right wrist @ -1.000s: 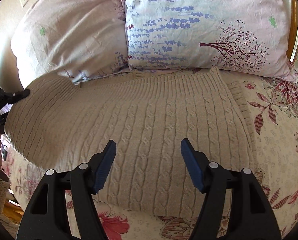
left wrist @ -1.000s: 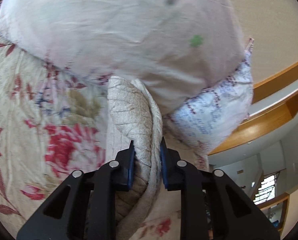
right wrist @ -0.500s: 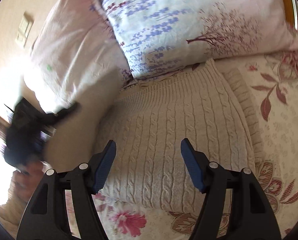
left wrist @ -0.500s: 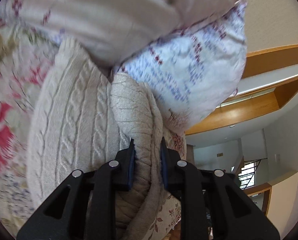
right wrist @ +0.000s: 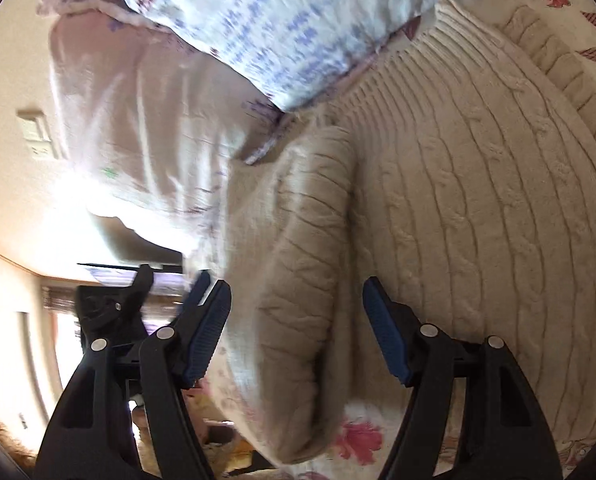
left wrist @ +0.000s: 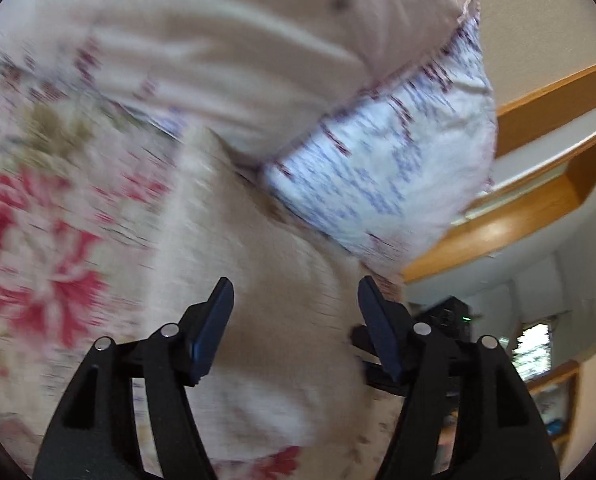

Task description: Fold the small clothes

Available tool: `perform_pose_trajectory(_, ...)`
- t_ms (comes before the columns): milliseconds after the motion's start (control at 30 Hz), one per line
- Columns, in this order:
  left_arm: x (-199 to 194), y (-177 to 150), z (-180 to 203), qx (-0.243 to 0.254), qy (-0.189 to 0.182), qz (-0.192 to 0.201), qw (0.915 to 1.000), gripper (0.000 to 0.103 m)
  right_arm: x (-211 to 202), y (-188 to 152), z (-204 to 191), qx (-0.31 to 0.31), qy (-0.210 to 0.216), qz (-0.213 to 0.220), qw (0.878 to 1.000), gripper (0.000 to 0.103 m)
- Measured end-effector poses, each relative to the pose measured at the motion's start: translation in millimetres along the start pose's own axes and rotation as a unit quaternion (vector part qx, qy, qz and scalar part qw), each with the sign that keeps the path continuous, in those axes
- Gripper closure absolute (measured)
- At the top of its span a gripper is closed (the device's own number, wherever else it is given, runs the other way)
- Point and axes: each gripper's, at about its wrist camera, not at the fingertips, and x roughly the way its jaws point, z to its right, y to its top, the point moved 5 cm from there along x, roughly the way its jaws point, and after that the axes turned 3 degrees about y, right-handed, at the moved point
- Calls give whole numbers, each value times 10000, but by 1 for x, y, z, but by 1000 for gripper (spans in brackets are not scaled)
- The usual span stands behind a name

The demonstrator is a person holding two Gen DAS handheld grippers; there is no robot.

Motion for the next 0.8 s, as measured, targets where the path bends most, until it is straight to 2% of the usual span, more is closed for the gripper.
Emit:
perform_pose_trajectory(67,-8,3,-17,110,629,192,9978,34,2,-2,-1,-30,-24,-44,10000,34)
perform_pose_trajectory(167,-7,1,-43,37,985,40,9951,34,10,-4,-7,-141,-22,-232,9996,42)
perform_pose_trajectory(300,6,-12,-54,-35,1051,-351,9938,34,22,-5,-9,-186,-90,-439,9988,45)
perform_pose_trajectory(367,13,-17,-53,22,978,-466,9941,34,26,-5,-9,-108,-59,-413,9991,52)
perform_pose_trajectory(433,14,-20,-52,47,934,-521,9943,33,30,-5,-8,-88,-40,-358,9993,80)
perform_pose_trajectory(533,12,-22,-49,82,938,-489,9944,31,35,-5,-12,-204,-82,-141,9997,83)
perform_pose_trajectory(667,4,-20,-46,50,870,-284,9958,19,19,-1,-32,-763,-306,289,9962,84)
perform_pose_trajectory(800,-1,-21,-38,178,760,-216,9967,14,-1,10,-51,-1249,-735,698,9870,85)
